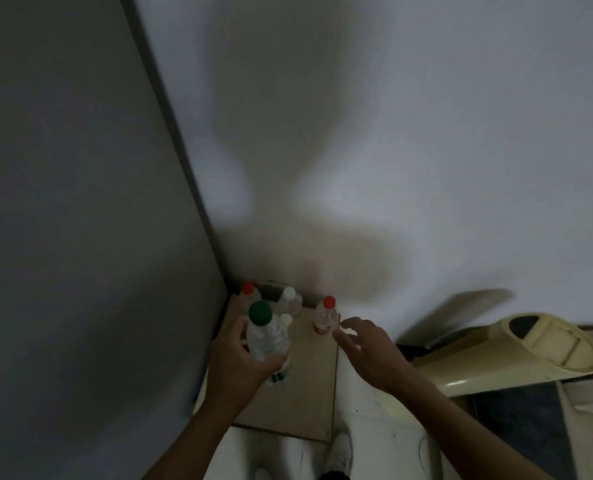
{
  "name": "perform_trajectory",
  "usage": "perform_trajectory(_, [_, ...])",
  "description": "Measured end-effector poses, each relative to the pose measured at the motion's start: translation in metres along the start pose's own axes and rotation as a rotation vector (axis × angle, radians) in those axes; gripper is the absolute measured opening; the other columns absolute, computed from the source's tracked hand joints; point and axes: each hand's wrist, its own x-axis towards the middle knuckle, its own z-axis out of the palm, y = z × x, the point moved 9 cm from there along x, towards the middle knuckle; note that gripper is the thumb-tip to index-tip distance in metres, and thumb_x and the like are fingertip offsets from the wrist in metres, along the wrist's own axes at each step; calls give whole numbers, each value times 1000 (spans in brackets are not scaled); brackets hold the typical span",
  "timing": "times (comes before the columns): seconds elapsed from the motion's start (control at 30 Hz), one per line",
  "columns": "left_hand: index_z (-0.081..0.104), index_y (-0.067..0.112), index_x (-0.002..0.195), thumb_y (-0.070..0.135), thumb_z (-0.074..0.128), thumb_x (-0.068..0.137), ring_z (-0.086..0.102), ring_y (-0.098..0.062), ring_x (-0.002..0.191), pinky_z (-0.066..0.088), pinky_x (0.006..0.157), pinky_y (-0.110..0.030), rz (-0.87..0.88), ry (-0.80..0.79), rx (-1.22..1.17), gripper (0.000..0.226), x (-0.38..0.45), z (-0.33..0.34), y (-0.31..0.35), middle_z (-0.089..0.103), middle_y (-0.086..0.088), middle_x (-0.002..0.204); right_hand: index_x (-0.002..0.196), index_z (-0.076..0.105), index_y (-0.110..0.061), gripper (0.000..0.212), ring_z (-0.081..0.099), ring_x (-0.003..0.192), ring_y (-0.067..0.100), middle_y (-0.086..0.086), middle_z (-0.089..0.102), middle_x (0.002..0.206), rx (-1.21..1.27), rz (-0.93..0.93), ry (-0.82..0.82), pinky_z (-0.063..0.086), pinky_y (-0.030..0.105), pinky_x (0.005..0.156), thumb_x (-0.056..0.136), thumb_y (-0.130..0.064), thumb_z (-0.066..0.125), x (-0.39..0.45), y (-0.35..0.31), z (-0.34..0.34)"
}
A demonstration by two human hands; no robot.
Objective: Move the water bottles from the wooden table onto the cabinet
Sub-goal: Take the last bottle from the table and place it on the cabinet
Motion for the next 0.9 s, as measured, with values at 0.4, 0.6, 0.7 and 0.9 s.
perform_trajectory(0.4, [59,36,101,28,97,50,65,-1,83,56,68,-27,-149,4,127,64,7,48,-148,67,17,93,142,43,-29,71,42,132,15,-3,45,149,-120,52,-138,39,33,108,88,-71,27,34,63,91])
perform_trajectory(0.6, [55,28,106,20,95,52,59,6,87,44,69,-5,-152,2,159,67,26,89,-197,60,19,93,142,43,-26,58,41,134,16,-1,43,150,-82,99,-123,38,32,108,95,-59,39,54,100,126])
perform_trajectory(0.7, [57,23,116,19,93,54,57,-3,89,43,77,-10,-138,-17,193,72,32,103,-213,61,11,104,142,44,-25,65,40,134,17,0,42,150,-51,122,-126,37,32,108,91,-63,34,62,110,137])
perform_trajectory(0.9, [56,18,124,16,92,60,58,-11,100,48,86,-22,-164,7,215,73,34,122,-234,60,7,113,140,45,-24,60,42,131,15,-1,42,149,15,159,-121,44,35,106,93,-61,39,67,122,154])
